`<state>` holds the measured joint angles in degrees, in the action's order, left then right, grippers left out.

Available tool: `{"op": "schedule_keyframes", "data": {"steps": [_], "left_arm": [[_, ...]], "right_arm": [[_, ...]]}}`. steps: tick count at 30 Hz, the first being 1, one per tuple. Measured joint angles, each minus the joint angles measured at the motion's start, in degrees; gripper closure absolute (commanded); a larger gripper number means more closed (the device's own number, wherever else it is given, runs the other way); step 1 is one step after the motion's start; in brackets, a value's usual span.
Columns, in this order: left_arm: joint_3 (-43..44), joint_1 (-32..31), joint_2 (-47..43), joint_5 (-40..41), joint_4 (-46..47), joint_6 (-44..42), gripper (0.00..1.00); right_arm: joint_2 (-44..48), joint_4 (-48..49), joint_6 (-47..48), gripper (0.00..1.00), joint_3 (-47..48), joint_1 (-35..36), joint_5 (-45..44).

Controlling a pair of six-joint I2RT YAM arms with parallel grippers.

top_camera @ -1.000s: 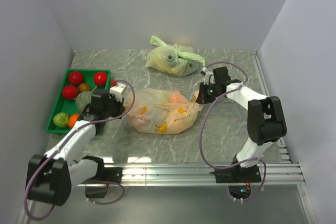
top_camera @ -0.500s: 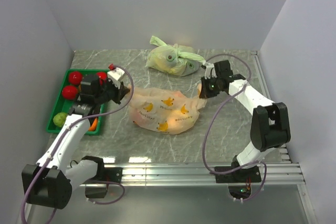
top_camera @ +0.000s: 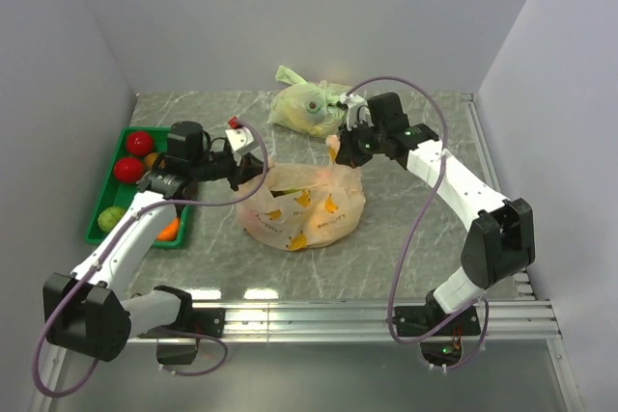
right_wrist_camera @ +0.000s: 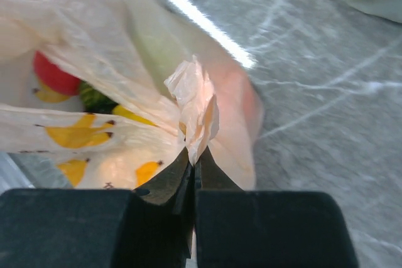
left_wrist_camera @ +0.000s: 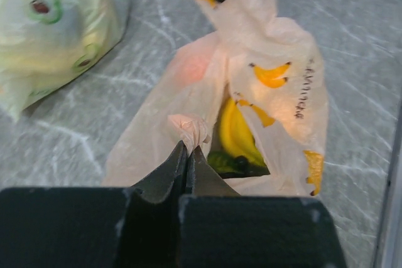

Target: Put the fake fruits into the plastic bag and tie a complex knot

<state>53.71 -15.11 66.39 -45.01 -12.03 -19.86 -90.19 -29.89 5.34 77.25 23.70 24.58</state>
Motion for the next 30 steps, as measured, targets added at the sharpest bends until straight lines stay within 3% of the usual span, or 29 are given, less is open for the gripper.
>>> {"op": "schedule_keyframes", "data": {"steps": [8, 20, 26, 30], "left_arm": [[0.5, -5.5, 1.8, -6.7, 0.8, -1.5, 1.00], [5.4, -7.2, 8.3, -11.1, 5.5, -0.4, 1.00], [6.6, -6.2, 7.8, -11.6, 2.7, -0.5, 1.00], [6.6, -1.0, 5.2, -12.2, 1.5, 2.8, 0.99]], "right_arm": [[-1.2, 3.3, -2.6, 1.00, 0.3, 4.6, 9.4], [-1.5, 10.3, -5.8, 1.00, 0.1, 6.2, 19.7], [1.6, 10.7, -4.0, 1.00, -3.7, 5.6, 19.3], [4.8, 10.5, -3.2, 1.00, -5.7, 2.9, 20.0]]}}
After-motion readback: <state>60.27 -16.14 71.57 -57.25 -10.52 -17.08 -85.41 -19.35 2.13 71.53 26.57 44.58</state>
